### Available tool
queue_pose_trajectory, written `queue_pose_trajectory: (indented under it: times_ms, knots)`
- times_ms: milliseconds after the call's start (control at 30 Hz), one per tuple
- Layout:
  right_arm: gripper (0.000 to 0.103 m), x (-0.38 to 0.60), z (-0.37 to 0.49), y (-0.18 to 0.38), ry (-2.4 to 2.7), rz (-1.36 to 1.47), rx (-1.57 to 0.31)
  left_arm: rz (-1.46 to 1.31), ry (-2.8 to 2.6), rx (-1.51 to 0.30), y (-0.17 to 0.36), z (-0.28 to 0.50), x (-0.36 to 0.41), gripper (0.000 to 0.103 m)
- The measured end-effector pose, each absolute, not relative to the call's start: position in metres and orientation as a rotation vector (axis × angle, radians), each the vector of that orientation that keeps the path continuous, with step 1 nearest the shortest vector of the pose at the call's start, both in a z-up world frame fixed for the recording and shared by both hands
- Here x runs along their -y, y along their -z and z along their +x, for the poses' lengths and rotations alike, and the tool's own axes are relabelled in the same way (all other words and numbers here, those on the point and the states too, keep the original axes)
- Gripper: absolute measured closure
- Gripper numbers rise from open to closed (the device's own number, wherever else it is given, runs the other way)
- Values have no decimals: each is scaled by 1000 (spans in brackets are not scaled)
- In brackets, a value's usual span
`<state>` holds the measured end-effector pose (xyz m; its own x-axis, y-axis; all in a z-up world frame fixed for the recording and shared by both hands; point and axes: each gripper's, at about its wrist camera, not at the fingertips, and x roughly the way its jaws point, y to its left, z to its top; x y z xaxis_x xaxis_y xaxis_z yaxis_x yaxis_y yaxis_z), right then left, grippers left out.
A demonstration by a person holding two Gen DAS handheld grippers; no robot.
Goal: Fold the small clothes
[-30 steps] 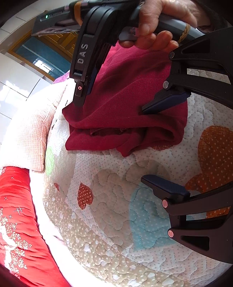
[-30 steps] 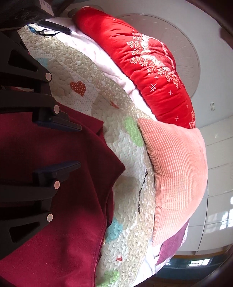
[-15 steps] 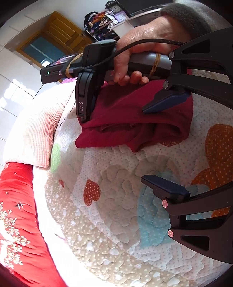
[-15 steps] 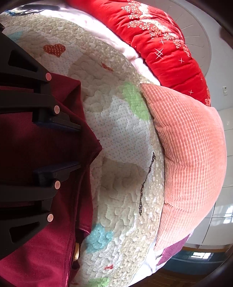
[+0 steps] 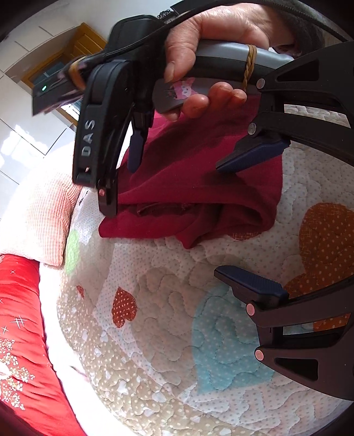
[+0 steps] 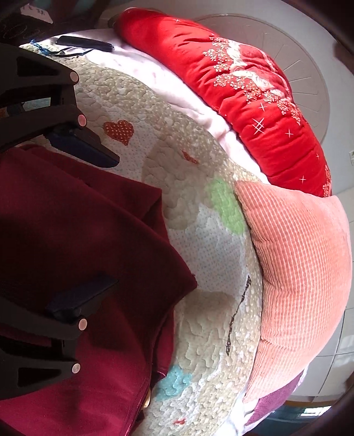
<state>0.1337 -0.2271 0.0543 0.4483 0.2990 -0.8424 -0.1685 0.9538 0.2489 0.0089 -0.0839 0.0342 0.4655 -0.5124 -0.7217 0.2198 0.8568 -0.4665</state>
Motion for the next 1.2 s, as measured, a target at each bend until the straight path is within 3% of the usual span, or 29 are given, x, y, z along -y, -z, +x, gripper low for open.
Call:
queue_pose_trajectory:
  times_ms: [200,267,333,400,467,733,800,833,967,1200]
  knots:
    - [5,182,148,-27,-199,-141,-1148,-383,458,-1000,-31,8,77,33]
    - [6,174,143,-23,-173,-216,-1117,-374,454,-995,-31,9,78,33]
    - [22,178,135,-27,-167,-225,-1066,-361,450,-991,-31,10,80,33]
    - [60,190,126,-37,-219,-193,-1032,-351,448,-986,-31,8,82,32]
    - [76,208,116,-53,-252,-110,-997,-349,457,-978,-32,5,85,26]
    - [80,244,88,-83,-342,117,-916,-300,525,-925,-35,4,111,24]
    - [81,251,84,-89,-344,145,-900,-301,564,-906,-38,1,114,36]
    - [81,254,81,-91,-347,154,-894,-299,593,-901,-39,0,117,53]
    - [81,265,69,-94,-347,165,-886,-231,584,-869,-48,-9,130,71]
    - [82,281,53,-101,-334,174,-867,-181,542,-896,-54,-14,147,75]
